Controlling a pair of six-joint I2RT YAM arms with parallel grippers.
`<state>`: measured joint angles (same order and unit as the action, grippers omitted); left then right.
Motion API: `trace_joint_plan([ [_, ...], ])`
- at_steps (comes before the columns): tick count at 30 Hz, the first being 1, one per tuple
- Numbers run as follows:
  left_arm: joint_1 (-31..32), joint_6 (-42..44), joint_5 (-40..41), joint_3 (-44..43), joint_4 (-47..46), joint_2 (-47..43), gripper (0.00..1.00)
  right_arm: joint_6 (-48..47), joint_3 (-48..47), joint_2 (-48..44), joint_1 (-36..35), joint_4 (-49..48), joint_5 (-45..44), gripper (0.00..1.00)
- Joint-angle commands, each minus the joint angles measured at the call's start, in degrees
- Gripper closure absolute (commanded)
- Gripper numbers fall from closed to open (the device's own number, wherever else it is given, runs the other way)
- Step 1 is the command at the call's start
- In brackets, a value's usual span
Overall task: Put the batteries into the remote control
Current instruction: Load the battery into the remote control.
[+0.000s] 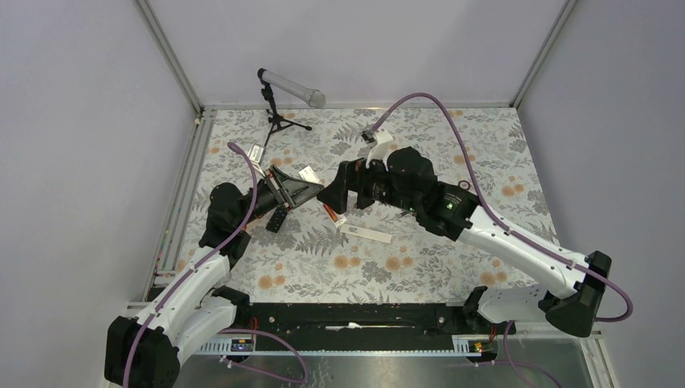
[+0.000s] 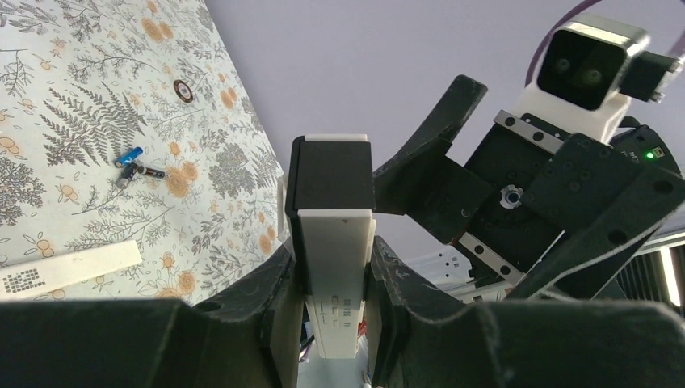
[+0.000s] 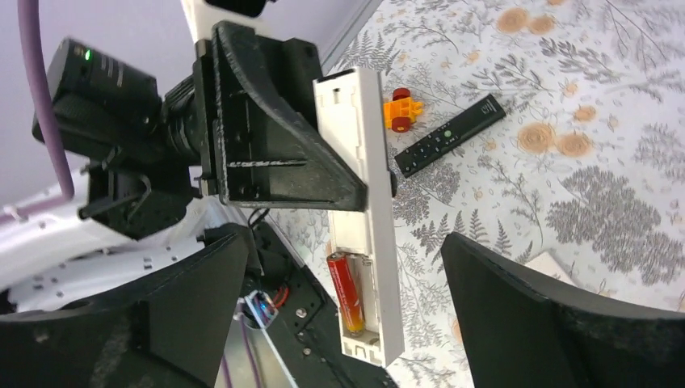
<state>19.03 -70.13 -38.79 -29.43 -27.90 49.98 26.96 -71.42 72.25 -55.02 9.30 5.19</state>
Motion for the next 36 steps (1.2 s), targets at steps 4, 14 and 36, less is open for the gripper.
trace_joint_plan([
  [4, 0.13, -0.85, 1.32, -2.65, -5.62, -1.33, 1.00, 20.17, 3.88, -3.85, -0.08, -2.75, -5.50, 0.01],
  [14, 0.13, -2.59, 4.09, -3.26, -6.20, -1.82, 1.00, 42.10, 16.88, -4.48, -0.10, -23.81, 1.64, 0.00],
  [36, 0.22, -2.73, 4.55, -2.52, -6.87, -2.07, 1.00, 53.04, 23.41, -3.89, 0.16, -33.30, 0.04, 0.15],
])
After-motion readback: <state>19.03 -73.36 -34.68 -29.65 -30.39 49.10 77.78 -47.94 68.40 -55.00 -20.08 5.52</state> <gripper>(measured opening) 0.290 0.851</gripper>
